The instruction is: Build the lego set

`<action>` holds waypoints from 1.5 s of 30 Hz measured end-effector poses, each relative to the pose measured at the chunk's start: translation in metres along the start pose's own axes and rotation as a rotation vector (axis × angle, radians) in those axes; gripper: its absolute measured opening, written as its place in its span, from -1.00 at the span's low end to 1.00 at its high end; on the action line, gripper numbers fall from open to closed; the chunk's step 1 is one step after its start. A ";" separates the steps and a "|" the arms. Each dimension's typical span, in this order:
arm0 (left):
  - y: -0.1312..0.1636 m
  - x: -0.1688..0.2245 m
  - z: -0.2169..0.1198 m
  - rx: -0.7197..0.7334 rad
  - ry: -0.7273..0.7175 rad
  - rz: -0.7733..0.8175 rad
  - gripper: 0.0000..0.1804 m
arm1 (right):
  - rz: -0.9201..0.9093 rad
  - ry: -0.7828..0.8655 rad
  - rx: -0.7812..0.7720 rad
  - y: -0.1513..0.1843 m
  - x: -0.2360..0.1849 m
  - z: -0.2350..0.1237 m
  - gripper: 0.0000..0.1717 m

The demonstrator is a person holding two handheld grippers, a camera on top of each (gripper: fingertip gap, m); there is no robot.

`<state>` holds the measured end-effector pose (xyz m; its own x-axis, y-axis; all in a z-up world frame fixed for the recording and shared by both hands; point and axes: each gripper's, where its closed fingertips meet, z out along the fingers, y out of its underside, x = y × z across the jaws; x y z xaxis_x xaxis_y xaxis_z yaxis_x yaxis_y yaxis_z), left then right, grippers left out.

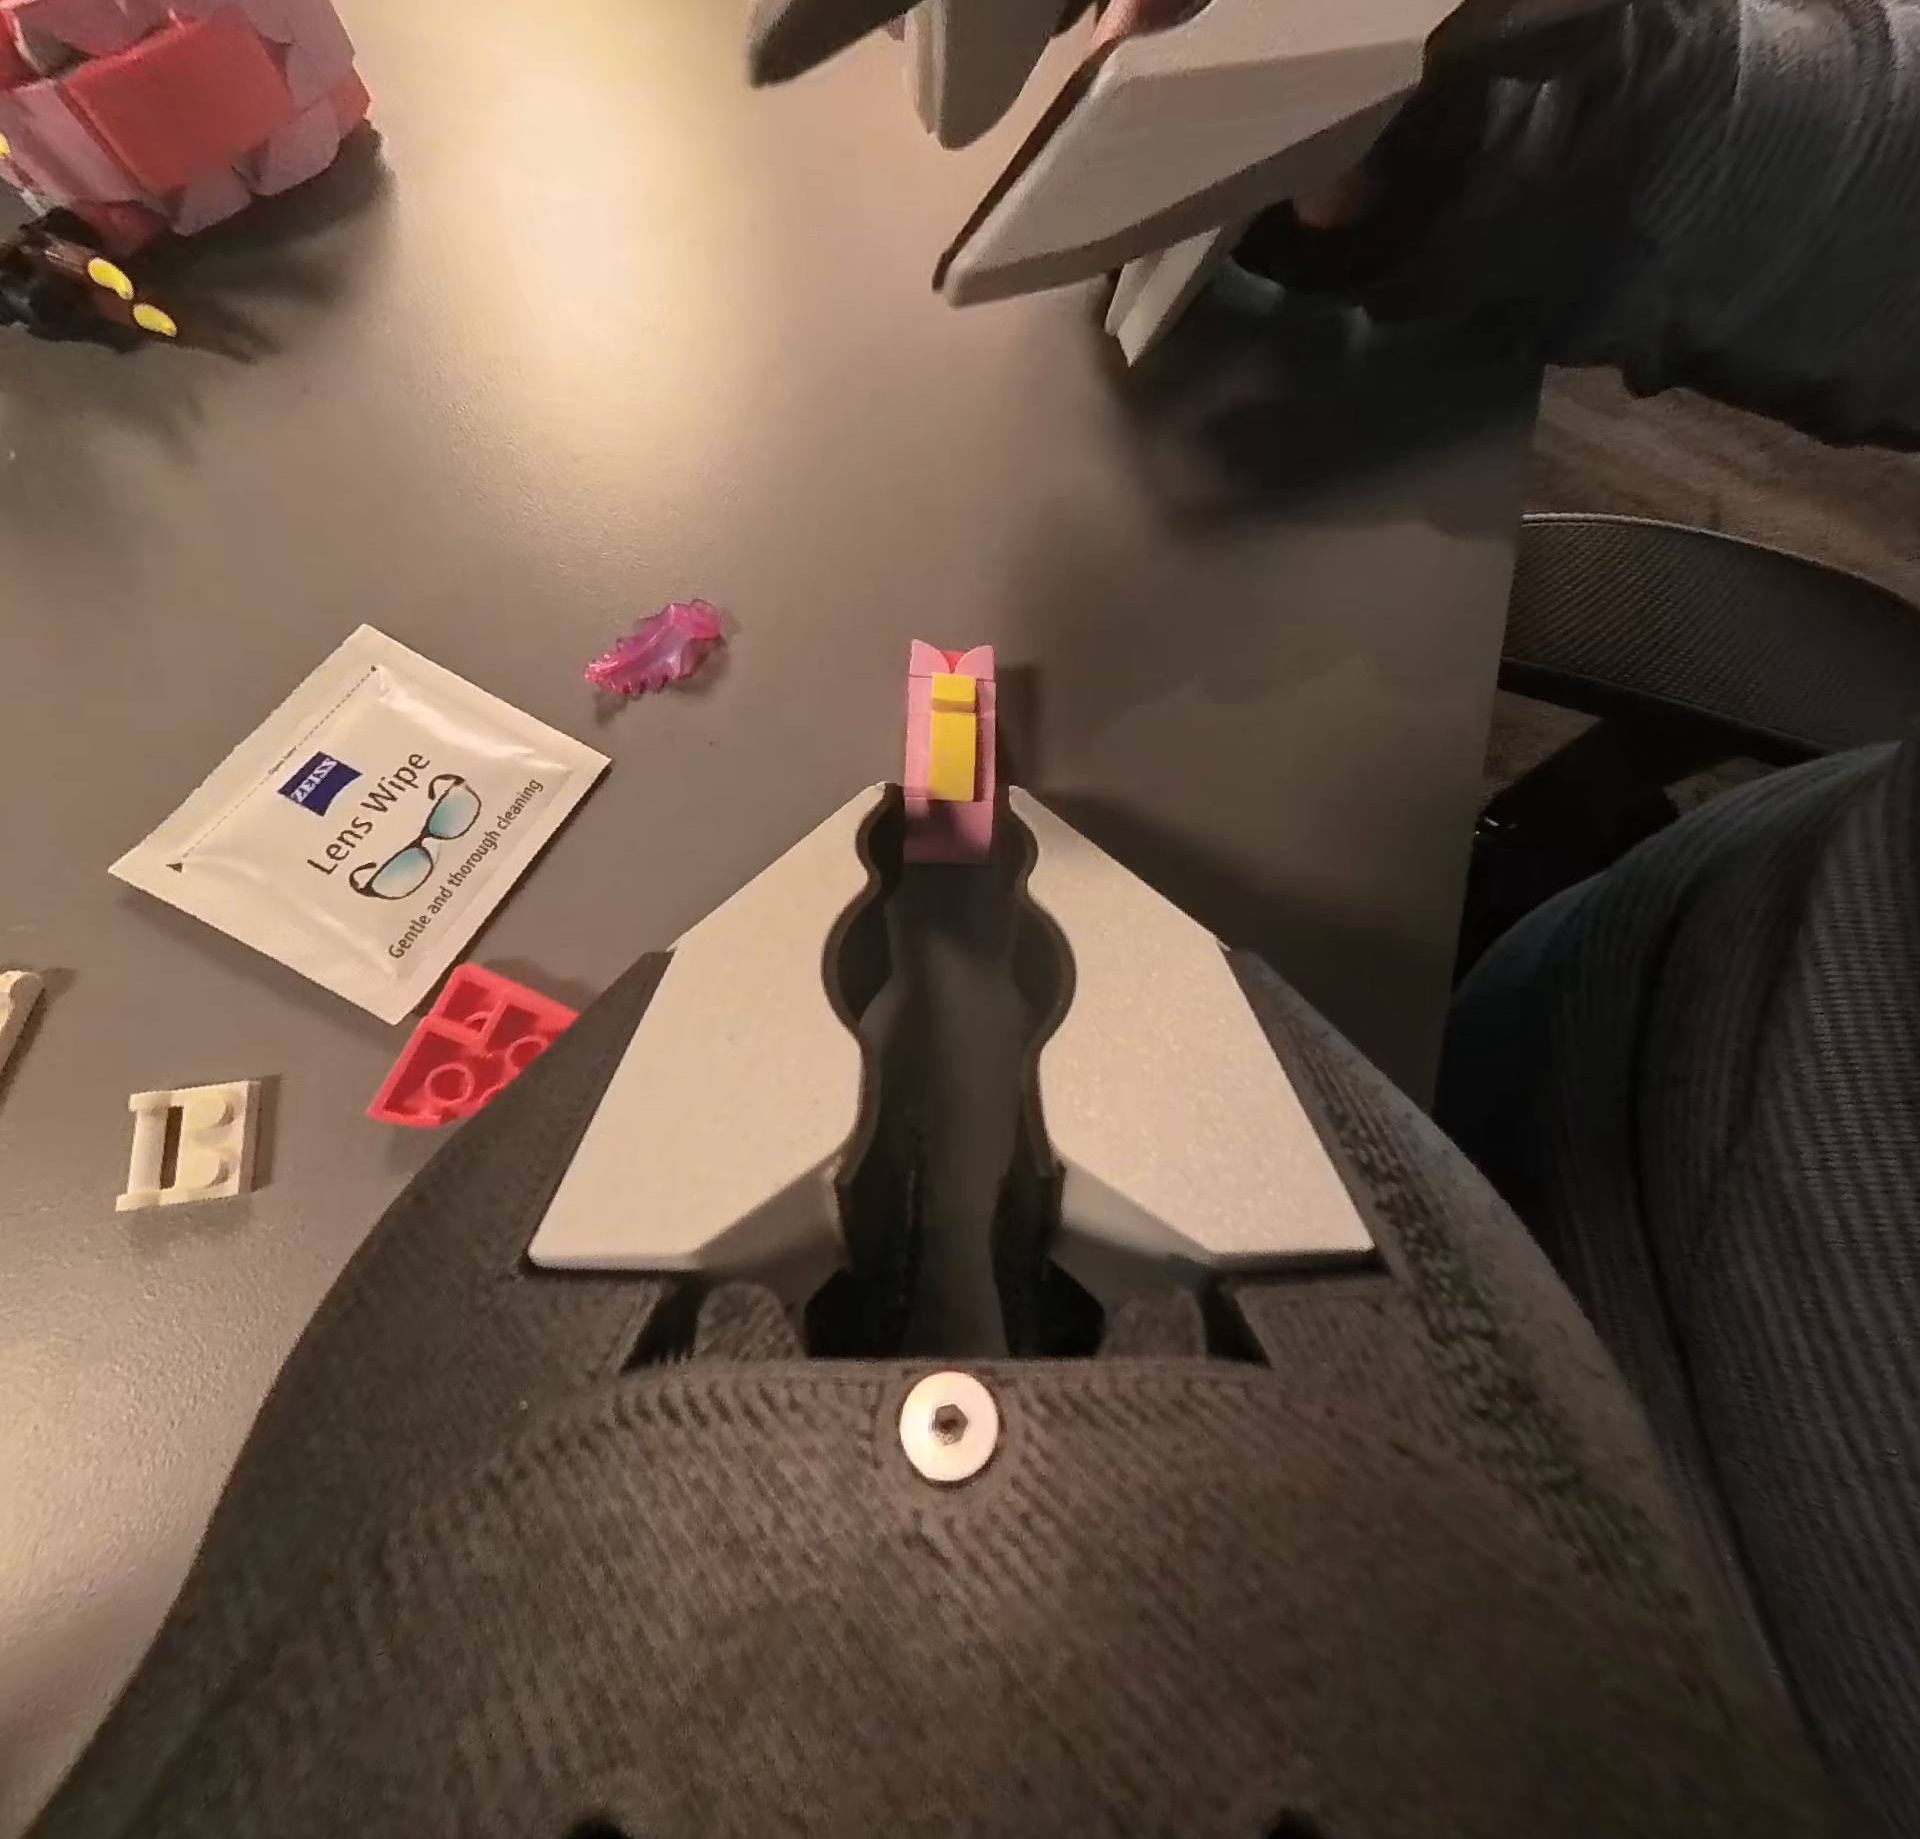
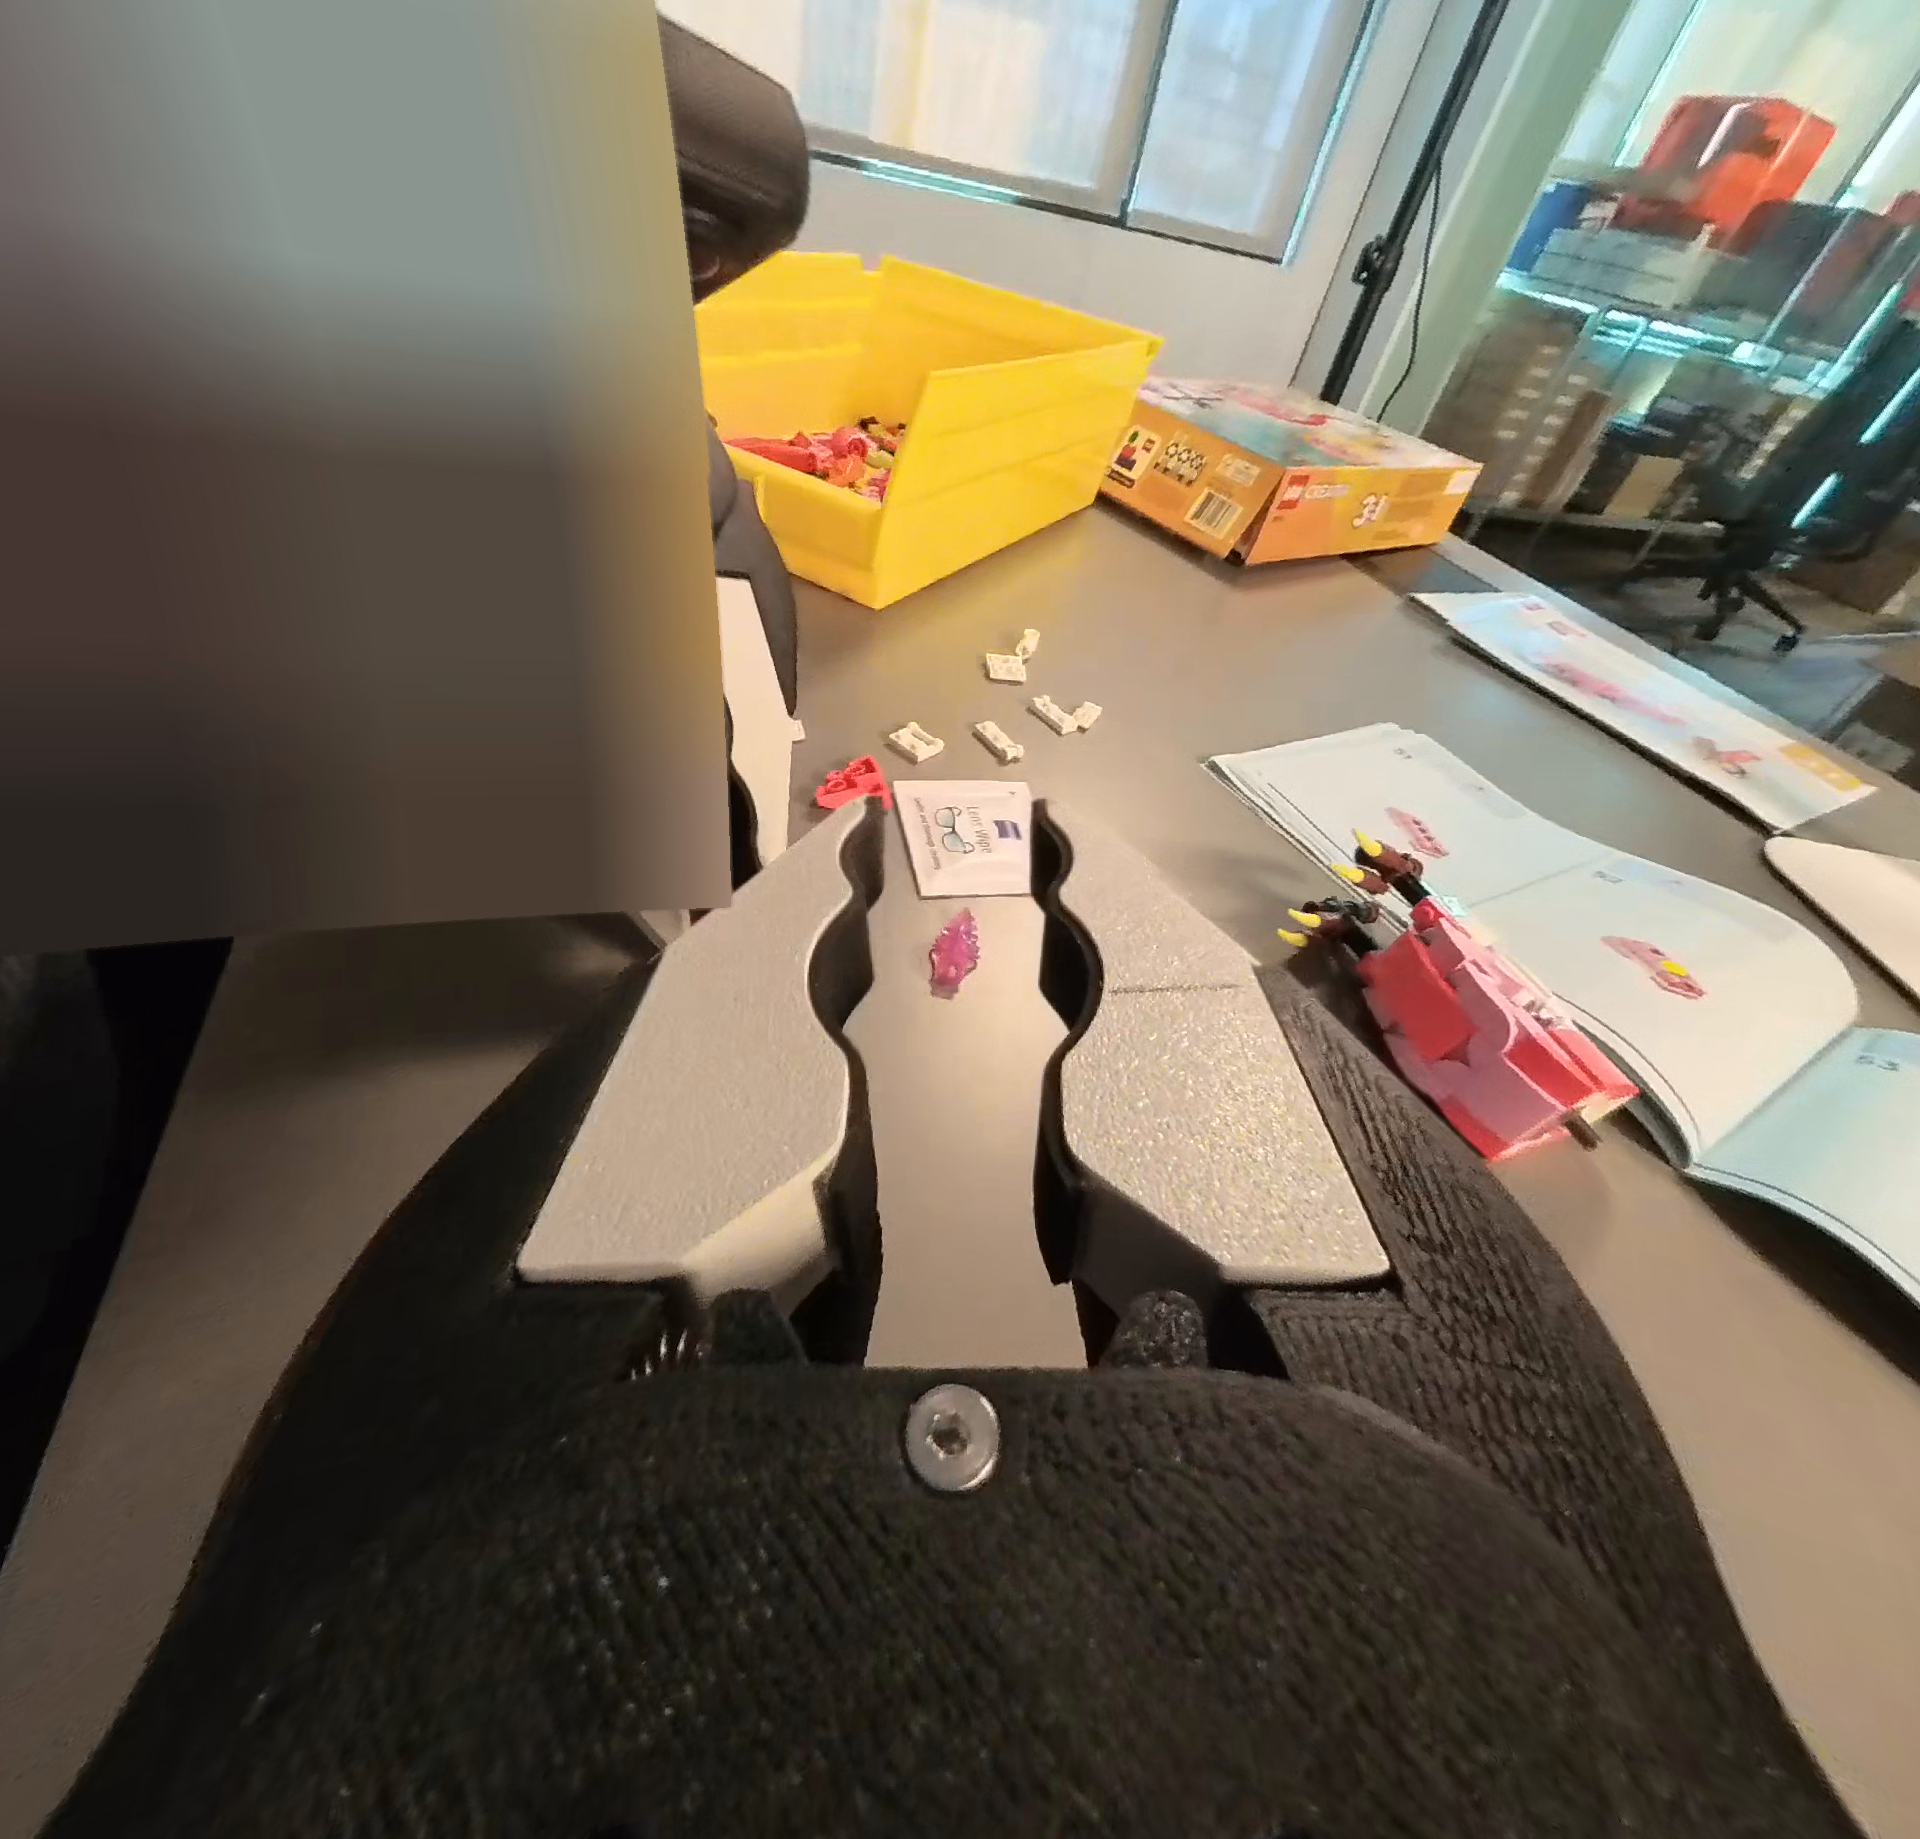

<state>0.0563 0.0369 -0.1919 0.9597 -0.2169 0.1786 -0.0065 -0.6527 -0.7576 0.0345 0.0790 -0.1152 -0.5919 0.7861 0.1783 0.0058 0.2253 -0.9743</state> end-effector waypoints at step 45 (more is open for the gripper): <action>0.000 0.001 0.000 -0.002 -0.006 0.015 -0.82 | 0.102 -0.485 -0.364 0.046 -0.052 0.021 -0.76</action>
<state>0.0570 0.0367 -0.1919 0.9612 -0.2224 0.1633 -0.0216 -0.6507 -0.7590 0.0484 0.0364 -0.1719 -0.8725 0.4820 -0.0797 0.3060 0.4119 -0.8583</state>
